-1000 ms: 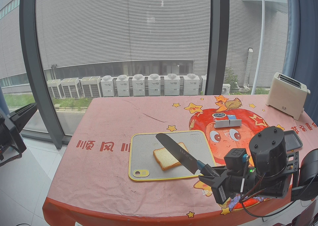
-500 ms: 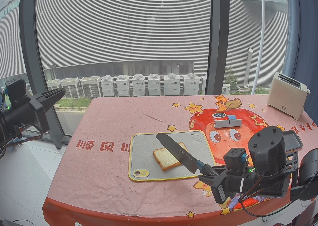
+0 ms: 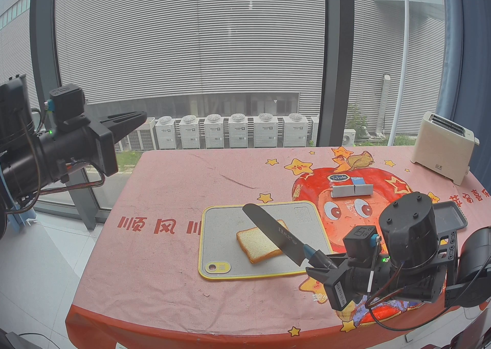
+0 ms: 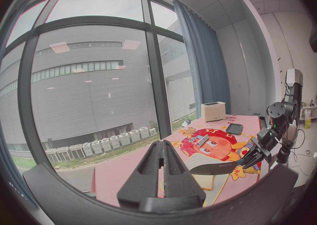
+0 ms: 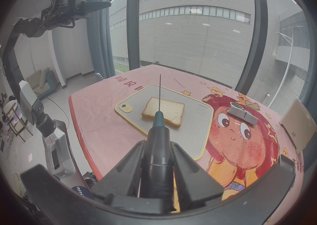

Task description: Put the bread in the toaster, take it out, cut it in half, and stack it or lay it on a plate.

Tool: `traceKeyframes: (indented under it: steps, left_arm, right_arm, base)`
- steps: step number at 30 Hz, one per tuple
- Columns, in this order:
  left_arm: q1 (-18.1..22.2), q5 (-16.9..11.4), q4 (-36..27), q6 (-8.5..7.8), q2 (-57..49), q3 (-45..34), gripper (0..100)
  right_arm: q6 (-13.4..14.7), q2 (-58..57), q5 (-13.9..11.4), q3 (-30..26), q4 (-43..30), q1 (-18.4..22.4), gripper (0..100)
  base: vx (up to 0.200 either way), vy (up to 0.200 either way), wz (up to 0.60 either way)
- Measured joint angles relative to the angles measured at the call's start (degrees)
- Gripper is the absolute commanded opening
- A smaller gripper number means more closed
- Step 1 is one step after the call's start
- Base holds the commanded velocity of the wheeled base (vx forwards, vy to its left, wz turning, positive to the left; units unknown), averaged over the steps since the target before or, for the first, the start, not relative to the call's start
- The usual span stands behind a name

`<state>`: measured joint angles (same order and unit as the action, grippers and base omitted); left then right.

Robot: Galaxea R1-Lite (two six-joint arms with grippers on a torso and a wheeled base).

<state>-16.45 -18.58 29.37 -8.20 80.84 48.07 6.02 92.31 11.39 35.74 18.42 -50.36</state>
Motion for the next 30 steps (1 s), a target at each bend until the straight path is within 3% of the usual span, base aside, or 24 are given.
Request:
traceKeyframes:
  steps: [14,23,30]
  left_arm:
    - [-4.9,0.3,0.0,0.05,10.2,7.5,0]
    - [-5.8,0.1,0.0,0.11,12.7,8.4,0]
    - [-8.8,0.0,-0.1,0.13,14.3,8.2,0]
  right_arm:
    - [0.0,1.1,1.0,0.5,0.0,0.6,0]
    - [0.0,1.4,1.1,0.5,0.0,0.2,0]
    - [0.2,1.9,1.1,0.5,0.0,-0.2,0]
  base:
    - [0.0,0.0,0.0]
    - [0.0,0.0,0.0]
    - [0.0,0.0,0.0]
